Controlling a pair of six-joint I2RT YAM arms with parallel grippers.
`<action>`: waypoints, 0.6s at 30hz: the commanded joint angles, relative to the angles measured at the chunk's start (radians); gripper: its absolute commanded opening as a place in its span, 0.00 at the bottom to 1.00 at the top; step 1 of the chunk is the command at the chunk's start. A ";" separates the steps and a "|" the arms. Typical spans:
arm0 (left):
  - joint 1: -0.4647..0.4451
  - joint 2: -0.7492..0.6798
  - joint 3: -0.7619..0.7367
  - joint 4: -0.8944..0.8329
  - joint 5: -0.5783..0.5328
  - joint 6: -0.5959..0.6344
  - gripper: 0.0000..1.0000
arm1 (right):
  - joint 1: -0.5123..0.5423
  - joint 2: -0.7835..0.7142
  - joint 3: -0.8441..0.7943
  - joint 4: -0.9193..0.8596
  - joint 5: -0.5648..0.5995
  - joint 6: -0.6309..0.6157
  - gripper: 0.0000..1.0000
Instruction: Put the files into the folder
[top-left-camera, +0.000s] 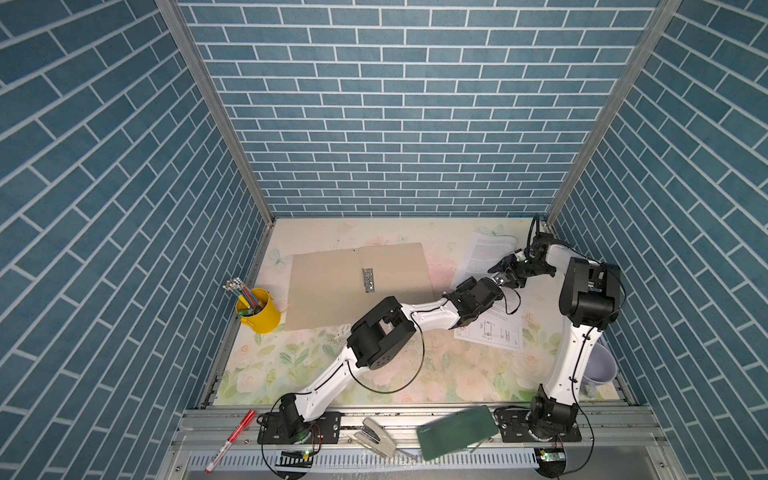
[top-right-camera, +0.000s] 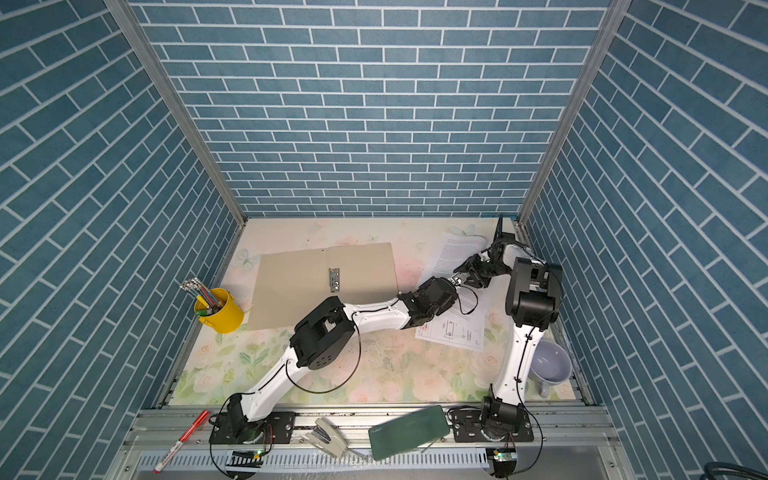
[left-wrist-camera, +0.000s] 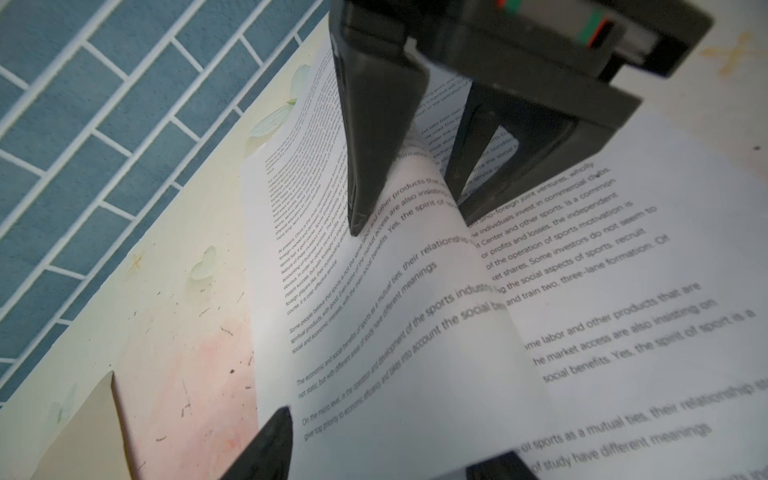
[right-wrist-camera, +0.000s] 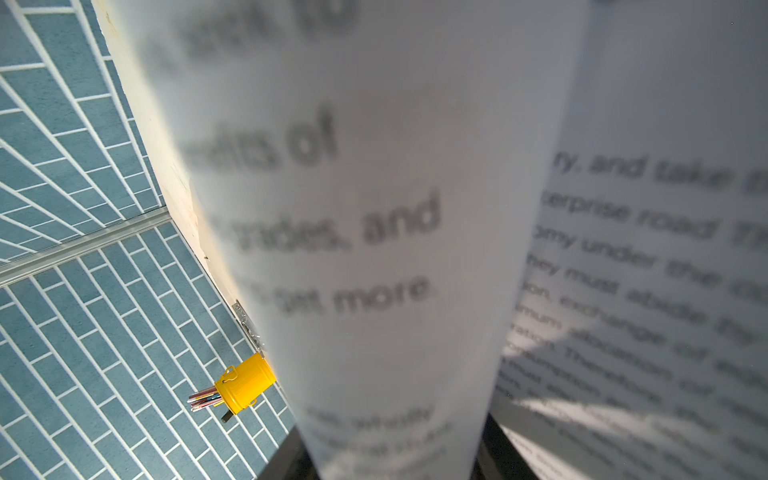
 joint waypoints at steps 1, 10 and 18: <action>-0.007 0.029 0.015 0.030 -0.018 -0.006 0.65 | -0.003 0.017 -0.032 -0.077 0.038 -0.047 0.51; -0.011 0.035 0.013 0.051 -0.025 -0.007 0.56 | -0.003 0.017 -0.029 -0.085 0.030 -0.050 0.51; -0.012 0.048 0.030 0.051 -0.026 -0.021 0.46 | -0.003 0.019 -0.014 -0.098 0.021 -0.053 0.51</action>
